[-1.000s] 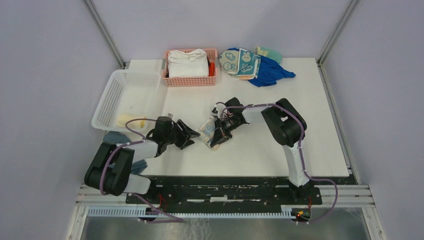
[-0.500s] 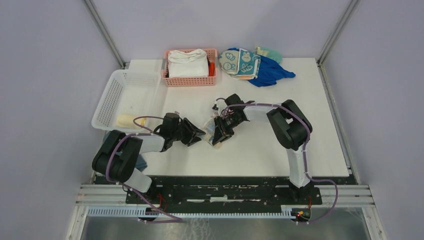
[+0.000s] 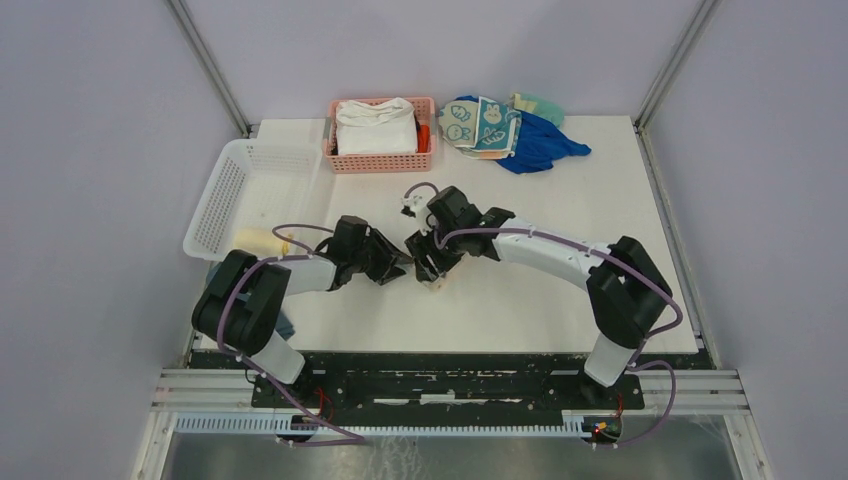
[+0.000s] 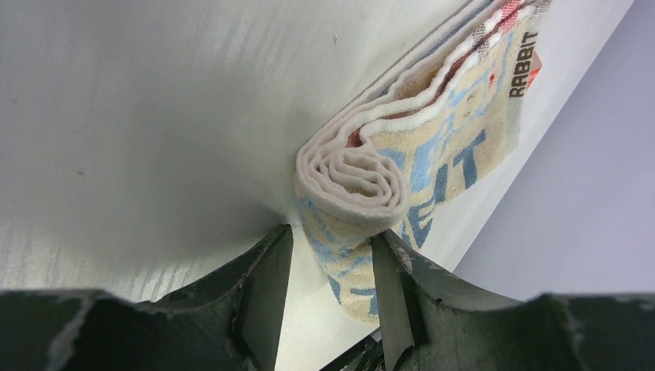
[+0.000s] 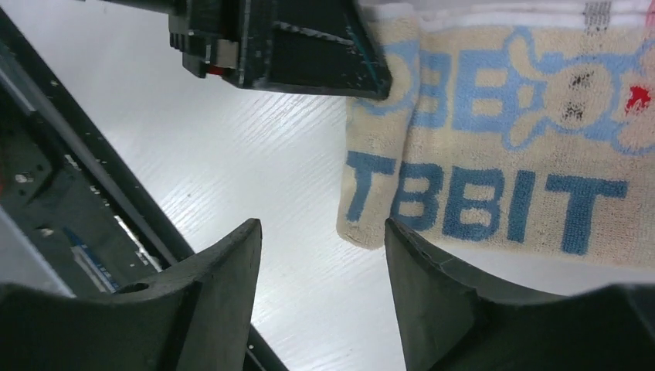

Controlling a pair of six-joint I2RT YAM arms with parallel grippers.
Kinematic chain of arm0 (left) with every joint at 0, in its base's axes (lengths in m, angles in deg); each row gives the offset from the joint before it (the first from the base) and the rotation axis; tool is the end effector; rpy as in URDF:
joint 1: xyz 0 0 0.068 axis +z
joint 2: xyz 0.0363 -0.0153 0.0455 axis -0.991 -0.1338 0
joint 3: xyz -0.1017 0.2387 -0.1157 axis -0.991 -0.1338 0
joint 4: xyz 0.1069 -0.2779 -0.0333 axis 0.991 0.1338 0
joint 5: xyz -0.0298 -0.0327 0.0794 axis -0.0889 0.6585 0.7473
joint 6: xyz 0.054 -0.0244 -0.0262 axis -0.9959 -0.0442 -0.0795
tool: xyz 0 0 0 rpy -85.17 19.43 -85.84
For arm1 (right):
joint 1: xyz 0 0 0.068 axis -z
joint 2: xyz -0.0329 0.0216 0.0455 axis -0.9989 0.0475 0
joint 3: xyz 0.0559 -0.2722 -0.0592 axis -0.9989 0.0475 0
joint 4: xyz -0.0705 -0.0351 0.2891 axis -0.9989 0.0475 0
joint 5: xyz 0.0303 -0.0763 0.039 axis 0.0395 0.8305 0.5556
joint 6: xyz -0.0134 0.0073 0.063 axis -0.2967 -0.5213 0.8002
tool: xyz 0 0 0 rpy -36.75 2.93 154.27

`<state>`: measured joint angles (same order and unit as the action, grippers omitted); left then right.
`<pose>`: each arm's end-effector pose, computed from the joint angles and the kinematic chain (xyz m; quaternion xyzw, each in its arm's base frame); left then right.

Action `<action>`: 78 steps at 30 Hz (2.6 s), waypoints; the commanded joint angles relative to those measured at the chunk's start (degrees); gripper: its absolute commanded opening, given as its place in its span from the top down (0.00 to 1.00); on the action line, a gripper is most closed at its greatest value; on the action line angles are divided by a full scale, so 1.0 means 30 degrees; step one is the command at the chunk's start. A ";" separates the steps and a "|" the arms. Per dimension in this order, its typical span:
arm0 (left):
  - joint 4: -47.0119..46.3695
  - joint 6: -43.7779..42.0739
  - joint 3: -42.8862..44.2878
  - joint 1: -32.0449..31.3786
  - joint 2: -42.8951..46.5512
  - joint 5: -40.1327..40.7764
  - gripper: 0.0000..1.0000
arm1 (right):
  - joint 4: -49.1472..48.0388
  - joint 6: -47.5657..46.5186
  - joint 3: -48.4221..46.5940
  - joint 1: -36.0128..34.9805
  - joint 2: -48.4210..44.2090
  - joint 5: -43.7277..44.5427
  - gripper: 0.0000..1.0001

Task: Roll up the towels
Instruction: Roll the towel at the center of the board.

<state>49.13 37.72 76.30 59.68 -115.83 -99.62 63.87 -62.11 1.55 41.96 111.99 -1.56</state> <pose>0.2812 -0.1329 0.0894 -0.2975 0.8731 -0.3498 0.1638 0.2838 0.3083 0.2066 -0.3246 0.8827 0.2710 0.2051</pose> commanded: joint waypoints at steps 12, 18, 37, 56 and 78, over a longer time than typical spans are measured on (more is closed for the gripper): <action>0.3950 -0.0407 0.0135 -0.0358 -0.1564 0.2692 0.48 | -0.1457 -0.3091 0.0516 -0.3833 0.1678 0.8804 0.41; 0.4128 -0.0533 0.0373 -0.0384 -0.1656 0.2656 0.48 | -0.0931 -0.3260 0.0581 -0.3848 0.2844 0.9827 0.41; 0.4817 -0.1515 0.1243 -0.0374 -0.2560 0.2907 0.49 | -0.0221 -0.3946 0.0355 -0.3800 0.2157 0.9776 0.45; 0.5214 -0.1810 0.1490 -0.0354 -0.2765 0.3007 0.49 | -0.1543 -0.4809 0.0369 -0.3817 0.3405 1.0806 0.39; 0.6351 -0.1504 0.0438 0.0747 0.1190 0.2842 0.34 | 0.1943 -0.3437 -0.1628 -0.1508 0.4455 -0.2059 0.99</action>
<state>57.42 37.52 81.68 59.92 -116.14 -97.06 63.93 -76.58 -3.28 35.10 124.93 17.21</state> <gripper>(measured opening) 0.624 0.038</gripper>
